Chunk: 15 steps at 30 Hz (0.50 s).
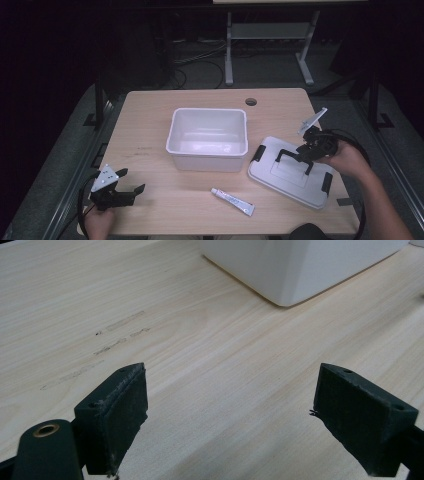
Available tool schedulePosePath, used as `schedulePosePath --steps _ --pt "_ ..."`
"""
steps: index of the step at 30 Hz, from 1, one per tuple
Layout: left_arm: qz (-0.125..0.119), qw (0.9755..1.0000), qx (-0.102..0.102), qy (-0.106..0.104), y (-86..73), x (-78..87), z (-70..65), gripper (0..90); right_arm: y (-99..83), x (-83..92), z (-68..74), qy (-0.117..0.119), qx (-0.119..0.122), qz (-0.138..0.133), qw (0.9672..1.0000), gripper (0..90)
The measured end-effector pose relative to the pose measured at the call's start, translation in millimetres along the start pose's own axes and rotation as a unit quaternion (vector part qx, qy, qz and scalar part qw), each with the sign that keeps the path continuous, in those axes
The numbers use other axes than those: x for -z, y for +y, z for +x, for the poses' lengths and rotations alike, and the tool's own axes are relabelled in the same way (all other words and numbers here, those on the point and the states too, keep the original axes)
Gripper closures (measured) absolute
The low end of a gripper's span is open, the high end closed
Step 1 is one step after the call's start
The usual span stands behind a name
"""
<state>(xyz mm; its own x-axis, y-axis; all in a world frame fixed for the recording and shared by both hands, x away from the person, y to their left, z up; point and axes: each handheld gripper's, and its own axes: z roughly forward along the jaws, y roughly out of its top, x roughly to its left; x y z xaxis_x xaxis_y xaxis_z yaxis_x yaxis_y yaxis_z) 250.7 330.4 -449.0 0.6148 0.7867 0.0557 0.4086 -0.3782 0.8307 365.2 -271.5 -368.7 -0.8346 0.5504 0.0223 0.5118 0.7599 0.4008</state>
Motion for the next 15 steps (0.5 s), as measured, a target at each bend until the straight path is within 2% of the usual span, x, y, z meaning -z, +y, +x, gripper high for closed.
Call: schedulePosePath --steps 8,13,15 --pt "-0.001 1.0 0.0 0.0 0.1 0.1 -0.2 13.4 1.5 8.6 13.5 -0.001 0.012 -0.004 0.9999 62.1" --pt "-0.001 1.0 0.001 0.001 -0.1 0.9 0.0 13.4 0.6 6.2 25.5 0.013 0.018 -0.011 0.9997 62.3" --pt "-0.001 1.0 0.002 0.001 -0.2 1.1 0.3 13.4 1.4 3.4 34.7 0.019 0.025 -0.016 0.9994 62.2"
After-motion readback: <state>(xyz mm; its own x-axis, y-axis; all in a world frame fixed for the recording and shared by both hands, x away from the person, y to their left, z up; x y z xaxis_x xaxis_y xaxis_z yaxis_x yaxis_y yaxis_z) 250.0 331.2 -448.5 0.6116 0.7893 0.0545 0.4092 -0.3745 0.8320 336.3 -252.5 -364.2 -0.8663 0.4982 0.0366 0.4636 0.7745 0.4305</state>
